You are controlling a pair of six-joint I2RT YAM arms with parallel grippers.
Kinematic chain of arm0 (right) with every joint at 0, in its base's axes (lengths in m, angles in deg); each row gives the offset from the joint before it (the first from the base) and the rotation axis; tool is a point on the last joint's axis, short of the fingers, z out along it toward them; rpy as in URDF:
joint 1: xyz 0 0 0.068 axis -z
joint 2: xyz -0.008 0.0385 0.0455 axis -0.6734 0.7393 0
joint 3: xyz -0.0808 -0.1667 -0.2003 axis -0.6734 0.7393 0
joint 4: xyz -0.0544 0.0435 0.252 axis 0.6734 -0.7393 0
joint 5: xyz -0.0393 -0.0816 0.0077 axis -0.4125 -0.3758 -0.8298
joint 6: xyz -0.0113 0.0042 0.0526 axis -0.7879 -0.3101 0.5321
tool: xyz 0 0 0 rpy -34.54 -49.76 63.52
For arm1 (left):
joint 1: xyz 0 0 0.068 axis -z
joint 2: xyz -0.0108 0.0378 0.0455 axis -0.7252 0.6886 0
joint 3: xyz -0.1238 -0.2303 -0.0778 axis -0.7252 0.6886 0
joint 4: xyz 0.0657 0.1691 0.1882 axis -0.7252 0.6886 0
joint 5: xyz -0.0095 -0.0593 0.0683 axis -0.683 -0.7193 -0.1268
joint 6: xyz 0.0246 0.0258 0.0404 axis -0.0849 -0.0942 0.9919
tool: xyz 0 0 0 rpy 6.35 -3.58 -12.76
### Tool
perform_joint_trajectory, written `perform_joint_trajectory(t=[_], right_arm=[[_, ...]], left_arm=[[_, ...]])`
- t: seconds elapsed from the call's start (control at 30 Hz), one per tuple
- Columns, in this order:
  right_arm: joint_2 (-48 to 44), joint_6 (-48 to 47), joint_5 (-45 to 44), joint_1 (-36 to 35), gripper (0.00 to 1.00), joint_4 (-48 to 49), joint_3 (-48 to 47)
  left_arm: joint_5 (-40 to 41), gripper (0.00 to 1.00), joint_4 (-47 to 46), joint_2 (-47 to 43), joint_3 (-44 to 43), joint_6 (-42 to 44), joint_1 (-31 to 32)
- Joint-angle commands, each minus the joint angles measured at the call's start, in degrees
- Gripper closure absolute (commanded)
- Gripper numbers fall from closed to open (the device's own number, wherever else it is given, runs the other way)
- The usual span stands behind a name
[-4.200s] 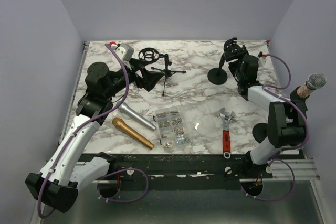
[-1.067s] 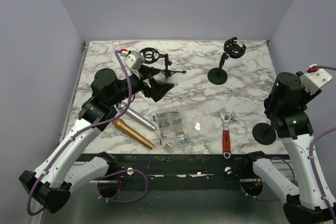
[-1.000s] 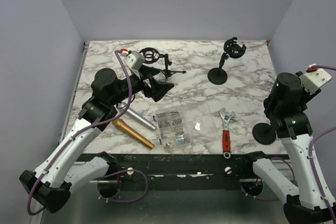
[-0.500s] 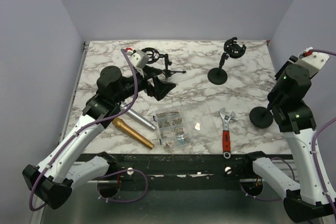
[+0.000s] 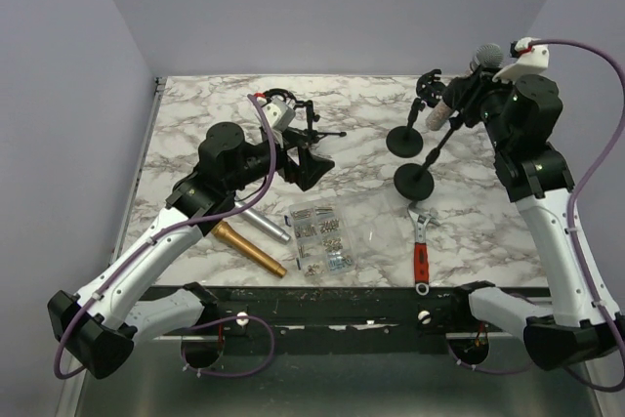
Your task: Remove the microphone from the stand
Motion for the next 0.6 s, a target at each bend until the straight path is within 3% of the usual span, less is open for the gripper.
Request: perform_joint_trajectory(t=[0.0,0.2,0.57], right_arm=[[3.7,6.0,9.0,-2.6,0.99,9.5,-5.0],[12.1,-0.4,-2.7,-14.4,0.99,13.5,-8.3],[24.9,-8.1,-24.6,-23.2,0.99,22.9,-14.8]], left_arm=[[3.1,0.04,1.2,0.5,-0.6,1.7,0.4],[4.1,0.05,1.5,0.4,-0.5,2.2,0.4],[5.4,0.04,1.8,0.7,-0.6,2.9,0.4]])
